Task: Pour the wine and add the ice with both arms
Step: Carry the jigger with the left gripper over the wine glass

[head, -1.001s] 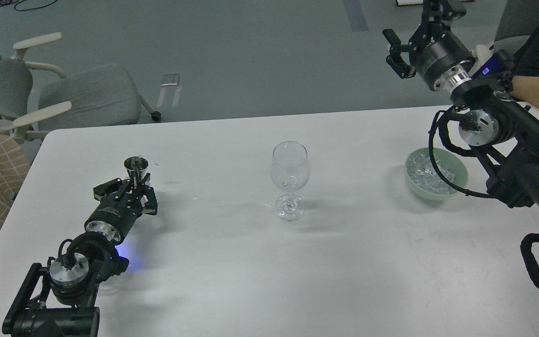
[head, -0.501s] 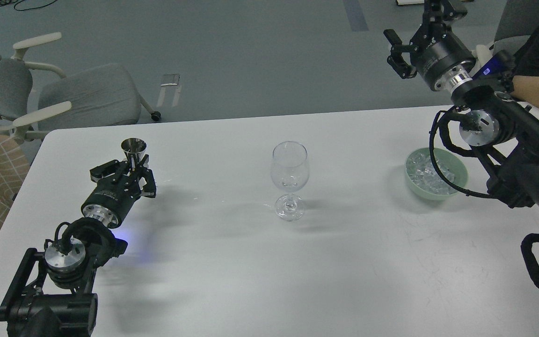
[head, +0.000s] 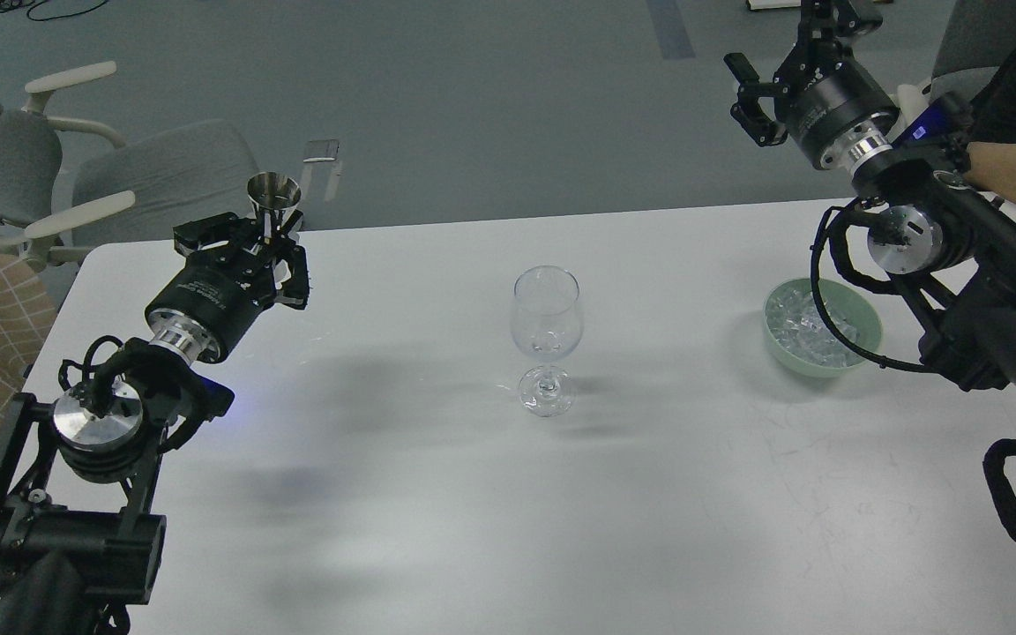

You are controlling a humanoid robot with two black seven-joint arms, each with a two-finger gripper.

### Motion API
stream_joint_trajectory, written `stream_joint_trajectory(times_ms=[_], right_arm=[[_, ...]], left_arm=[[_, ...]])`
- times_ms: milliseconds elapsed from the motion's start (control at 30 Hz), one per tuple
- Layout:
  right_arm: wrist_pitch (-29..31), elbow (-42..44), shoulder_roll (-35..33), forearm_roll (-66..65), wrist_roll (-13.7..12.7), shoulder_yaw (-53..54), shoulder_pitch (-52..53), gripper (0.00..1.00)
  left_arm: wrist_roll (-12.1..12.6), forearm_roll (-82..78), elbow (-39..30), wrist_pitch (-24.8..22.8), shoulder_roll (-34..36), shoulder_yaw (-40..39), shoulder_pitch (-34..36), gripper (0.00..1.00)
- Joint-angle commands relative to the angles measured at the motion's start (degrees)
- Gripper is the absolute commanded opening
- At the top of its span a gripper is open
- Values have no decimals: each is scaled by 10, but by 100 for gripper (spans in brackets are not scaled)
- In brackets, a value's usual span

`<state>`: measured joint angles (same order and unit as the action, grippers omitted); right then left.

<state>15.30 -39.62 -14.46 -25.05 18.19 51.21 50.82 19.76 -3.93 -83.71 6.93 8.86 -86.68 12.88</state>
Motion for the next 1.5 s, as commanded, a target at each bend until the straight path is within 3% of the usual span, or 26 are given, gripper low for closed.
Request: stream_joint_trajectory(times_ms=[0,434,801,1469], right_arm=[[0,0,0,0,0,0,0,100],[0,-2,0,1,0,-1,-4,100],[0,-2,0,1,0,-1,-5,100],[0,-2,2,1,0,-5,-6,100]], left_arm=[[0,-8,-17,25,0,23,13,0],[0,-25,-18,40,-17,100,72,0],[1,-71,-24,41,-63,150,73,0],[8,-154,-77,41,-52,207,59,0]])
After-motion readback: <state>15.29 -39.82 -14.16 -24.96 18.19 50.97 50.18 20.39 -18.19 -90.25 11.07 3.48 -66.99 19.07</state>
